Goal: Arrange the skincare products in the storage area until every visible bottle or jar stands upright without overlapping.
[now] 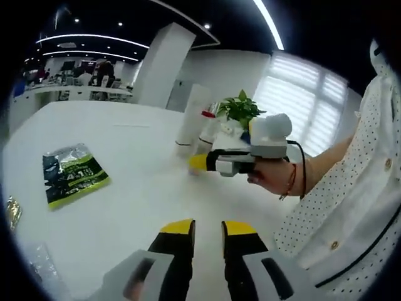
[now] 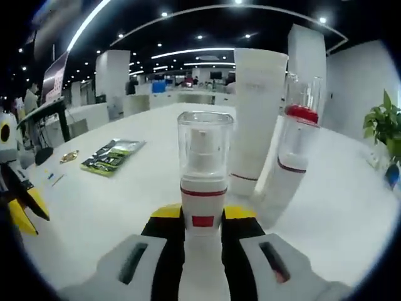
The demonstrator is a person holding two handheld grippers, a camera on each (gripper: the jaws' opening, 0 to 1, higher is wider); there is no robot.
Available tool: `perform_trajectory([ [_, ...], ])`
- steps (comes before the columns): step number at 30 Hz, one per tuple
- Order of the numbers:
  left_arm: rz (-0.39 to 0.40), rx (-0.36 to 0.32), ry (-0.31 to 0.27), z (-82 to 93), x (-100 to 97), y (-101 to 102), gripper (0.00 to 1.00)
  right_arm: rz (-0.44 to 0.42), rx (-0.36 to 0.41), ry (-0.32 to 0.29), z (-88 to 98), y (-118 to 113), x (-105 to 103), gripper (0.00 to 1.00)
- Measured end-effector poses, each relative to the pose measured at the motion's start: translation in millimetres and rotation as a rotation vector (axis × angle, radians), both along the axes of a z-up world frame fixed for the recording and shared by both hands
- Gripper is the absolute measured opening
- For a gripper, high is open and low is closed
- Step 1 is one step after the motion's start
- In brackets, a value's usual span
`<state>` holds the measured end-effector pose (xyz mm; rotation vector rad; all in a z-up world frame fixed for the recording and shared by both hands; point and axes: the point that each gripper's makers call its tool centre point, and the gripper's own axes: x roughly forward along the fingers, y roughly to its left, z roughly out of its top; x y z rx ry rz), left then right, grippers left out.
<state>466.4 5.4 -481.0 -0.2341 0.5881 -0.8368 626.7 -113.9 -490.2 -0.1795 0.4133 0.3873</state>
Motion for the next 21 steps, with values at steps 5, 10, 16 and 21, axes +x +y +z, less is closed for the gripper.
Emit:
perform_trajectory([
  [5,-0.007,0.010,0.013,-4.4,-2.4,0,0.17,-0.025,-0.053,0.007,-2.2,-8,11,0.20],
  [10,-0.018,0.005,0.018,-6.1,0.1,0,0.17,-0.020,-0.034,0.075,-12.1,-9,4,0.25],
  [16,-0.011,0.023,0.017,-10.0,13.2,-6,0.17,0.019,-0.001,0.087,-10.4,-12,-11,0.34],
  [21,0.034,0.137,-0.059,-9.9,43.1,-17,0.17,0.026,-0.025,0.083,-1.0,-35,-35,0.32],
])
